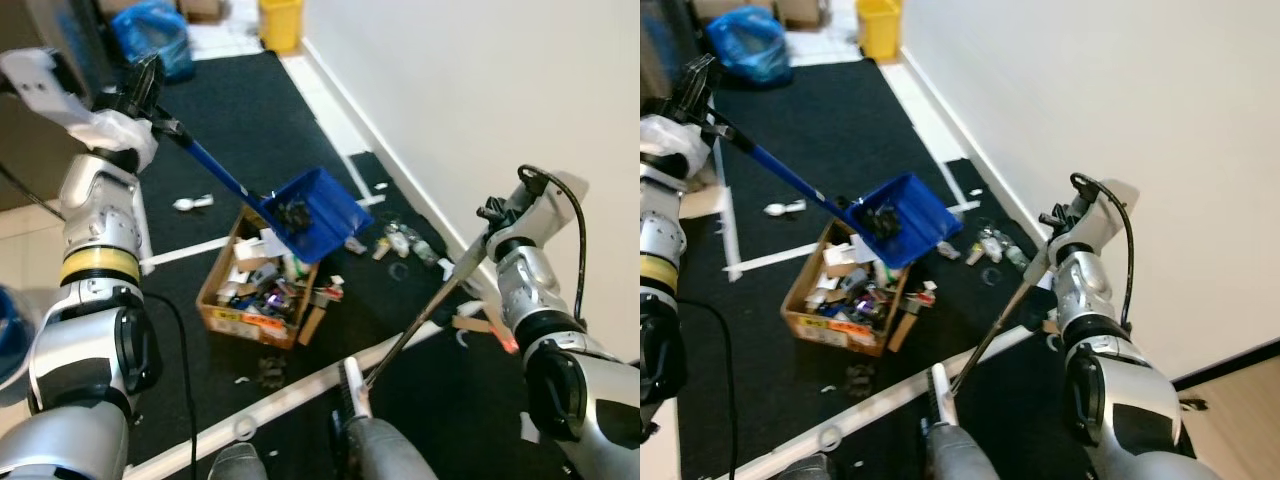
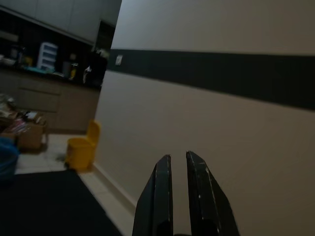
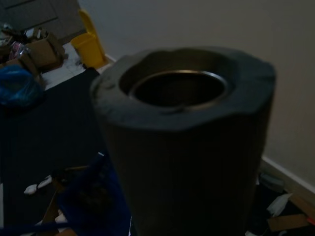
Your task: Sweep floor
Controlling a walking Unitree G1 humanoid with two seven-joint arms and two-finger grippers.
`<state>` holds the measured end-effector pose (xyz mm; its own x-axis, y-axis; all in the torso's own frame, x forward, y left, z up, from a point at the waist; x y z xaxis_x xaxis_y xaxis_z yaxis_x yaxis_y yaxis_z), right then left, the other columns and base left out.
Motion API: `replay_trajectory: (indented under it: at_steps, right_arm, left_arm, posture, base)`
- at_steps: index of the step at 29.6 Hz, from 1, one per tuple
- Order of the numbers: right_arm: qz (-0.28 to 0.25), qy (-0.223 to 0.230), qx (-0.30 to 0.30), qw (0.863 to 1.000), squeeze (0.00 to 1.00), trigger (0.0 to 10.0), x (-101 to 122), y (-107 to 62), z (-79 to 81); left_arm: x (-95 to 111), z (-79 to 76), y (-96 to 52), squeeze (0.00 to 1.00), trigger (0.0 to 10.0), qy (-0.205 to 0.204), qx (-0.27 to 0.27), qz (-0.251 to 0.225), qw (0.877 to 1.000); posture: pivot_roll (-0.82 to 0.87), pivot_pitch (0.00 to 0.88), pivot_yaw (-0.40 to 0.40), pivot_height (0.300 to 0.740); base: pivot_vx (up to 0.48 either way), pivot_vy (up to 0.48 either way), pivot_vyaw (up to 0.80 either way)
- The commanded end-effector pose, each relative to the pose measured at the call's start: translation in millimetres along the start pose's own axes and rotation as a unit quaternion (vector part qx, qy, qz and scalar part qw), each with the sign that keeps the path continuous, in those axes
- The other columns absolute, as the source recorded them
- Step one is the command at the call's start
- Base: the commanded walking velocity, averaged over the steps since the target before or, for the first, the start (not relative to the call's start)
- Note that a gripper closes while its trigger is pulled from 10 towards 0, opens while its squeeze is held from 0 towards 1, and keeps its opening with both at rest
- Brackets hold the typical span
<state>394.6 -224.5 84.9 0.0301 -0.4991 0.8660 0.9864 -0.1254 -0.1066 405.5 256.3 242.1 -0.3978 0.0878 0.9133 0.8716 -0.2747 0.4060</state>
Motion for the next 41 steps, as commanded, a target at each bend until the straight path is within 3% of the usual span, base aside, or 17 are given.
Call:
replay_trajectory:
  at_steps: [1,11,22,33,41]
  right_arm:
    - [-0.005,0.013,-0.007,1.0,0.0,10.0,0,-2.0,-4.9]
    - [-0.006,0.021,-0.003,1.0,0.0,10.0,-4,-4.6,-6.5]
    - [0.0,0.017,0.03,0.999,0.0,10.0,-10,-6.6,2.1]
    - [0.014,-0.014,0.077,0.997,0.0,10.0,-15,-7.9,13.2]
    - [0.014,0.0,0.053,0.998,0.0,10.0,-18,-8.9,7.6]
  left_arm:
    - [16,-0.6,10.9,0.0,10.0,0.019,0.007,-0.03,0.999]
    - [10,1.3,10.9,0.0,10.0,0.021,0.02,-0.016,0.999]
    - [-11,-0.4,0.5,0.0,10.0,0.019,0.036,0.011,0.999]
    - [-12,-1.4,-2.1,0.0,10.0,0.025,0.037,0.009,0.999]
    - [-21,-8.5,-5.1,0.0,10.0,0.025,0.03,0.014,0.999]
  posture:
    - [0.17,0.0,-0.037,0.74]
    - [0.17,0.0,-0.027,0.74]
    - [0.19,0.0,-0.048,0.74]
    - [0.19,0.0,-0.058,0.74]
    - [0.19,0.0,-0.06,0.74]
  base:
    - [0.0,0.0,0.0]
    - [0.204,-0.266,0.0]
    - [0.0,0.0,0.0]
    - [0.0,0.0,0.79]
    - [0.0,0.0,0.6]
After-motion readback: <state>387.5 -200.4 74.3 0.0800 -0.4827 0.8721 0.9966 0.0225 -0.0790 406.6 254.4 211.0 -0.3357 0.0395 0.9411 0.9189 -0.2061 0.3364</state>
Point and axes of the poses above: a point about 5 cm out from each wrist's last joint towards the gripper, its own y axis pointing out of the wrist towards the gripper, its own x axis along the axis of the wrist's last joint, z = x × y, the point moved 4 cm from there along y, pointing out of the wrist towards the gripper, and after that the axes turned 10 degrees about y, right-handed, at the moved point
